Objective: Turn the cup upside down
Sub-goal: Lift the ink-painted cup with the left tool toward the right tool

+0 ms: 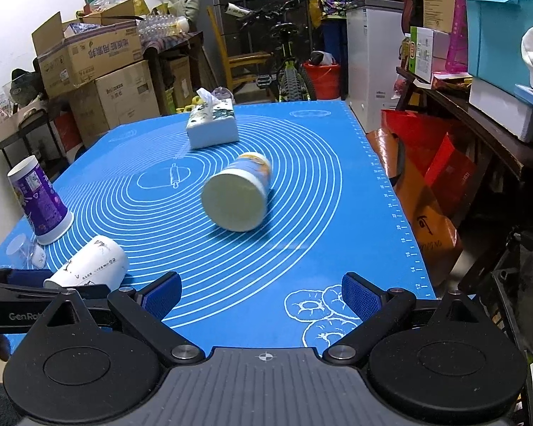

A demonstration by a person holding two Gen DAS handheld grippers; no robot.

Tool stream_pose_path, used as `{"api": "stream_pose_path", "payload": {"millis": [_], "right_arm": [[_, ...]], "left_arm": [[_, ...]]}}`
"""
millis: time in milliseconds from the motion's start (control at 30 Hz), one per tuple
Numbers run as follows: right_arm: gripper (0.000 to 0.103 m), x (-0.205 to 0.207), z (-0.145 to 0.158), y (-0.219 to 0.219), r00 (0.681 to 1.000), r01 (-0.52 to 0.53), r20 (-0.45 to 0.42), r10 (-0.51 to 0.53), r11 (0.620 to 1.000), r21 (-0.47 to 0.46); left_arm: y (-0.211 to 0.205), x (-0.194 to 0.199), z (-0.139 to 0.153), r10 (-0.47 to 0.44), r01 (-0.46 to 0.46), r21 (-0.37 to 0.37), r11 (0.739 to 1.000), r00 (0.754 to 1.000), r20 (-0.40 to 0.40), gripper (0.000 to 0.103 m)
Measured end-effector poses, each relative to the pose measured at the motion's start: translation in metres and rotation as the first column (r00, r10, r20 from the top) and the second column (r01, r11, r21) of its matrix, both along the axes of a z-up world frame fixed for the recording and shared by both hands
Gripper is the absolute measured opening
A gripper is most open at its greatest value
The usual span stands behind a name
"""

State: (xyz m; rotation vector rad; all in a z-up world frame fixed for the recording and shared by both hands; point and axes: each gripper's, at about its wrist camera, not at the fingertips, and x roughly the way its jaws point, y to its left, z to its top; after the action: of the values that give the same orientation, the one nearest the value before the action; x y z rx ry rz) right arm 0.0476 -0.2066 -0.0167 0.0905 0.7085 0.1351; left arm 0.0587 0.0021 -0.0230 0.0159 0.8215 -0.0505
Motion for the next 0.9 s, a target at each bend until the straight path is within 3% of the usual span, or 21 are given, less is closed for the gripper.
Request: {"api": "stream_pose_path", "payload": {"millis": [567,767,900], "right_arm": [[0.097,-0.002,0.008,0.007,1.000,-0.020,0.003,0.020,1.000,0.006],[0.097,0.007,0.024,0.028,0.995,-0.096,-0.006,0.096,0.995,0.022],[0.097,0.019,0.032,0.054,0.986,-0.160,-0.028,0.161,0.986,0.035]], "left_arm": [[0.010,-0.009,0.017,0.008,-0.008,-0.012,1.000,0.999,0.036,0.088],[0.027,-0.017,0.041,0.032,-0.030,-0.024,0.999,0.996,0.086,0.088],[0.045,-0.016,0.052,0.060,-0.060,0.000,0.998,0.992,0.113,0.094]]}}
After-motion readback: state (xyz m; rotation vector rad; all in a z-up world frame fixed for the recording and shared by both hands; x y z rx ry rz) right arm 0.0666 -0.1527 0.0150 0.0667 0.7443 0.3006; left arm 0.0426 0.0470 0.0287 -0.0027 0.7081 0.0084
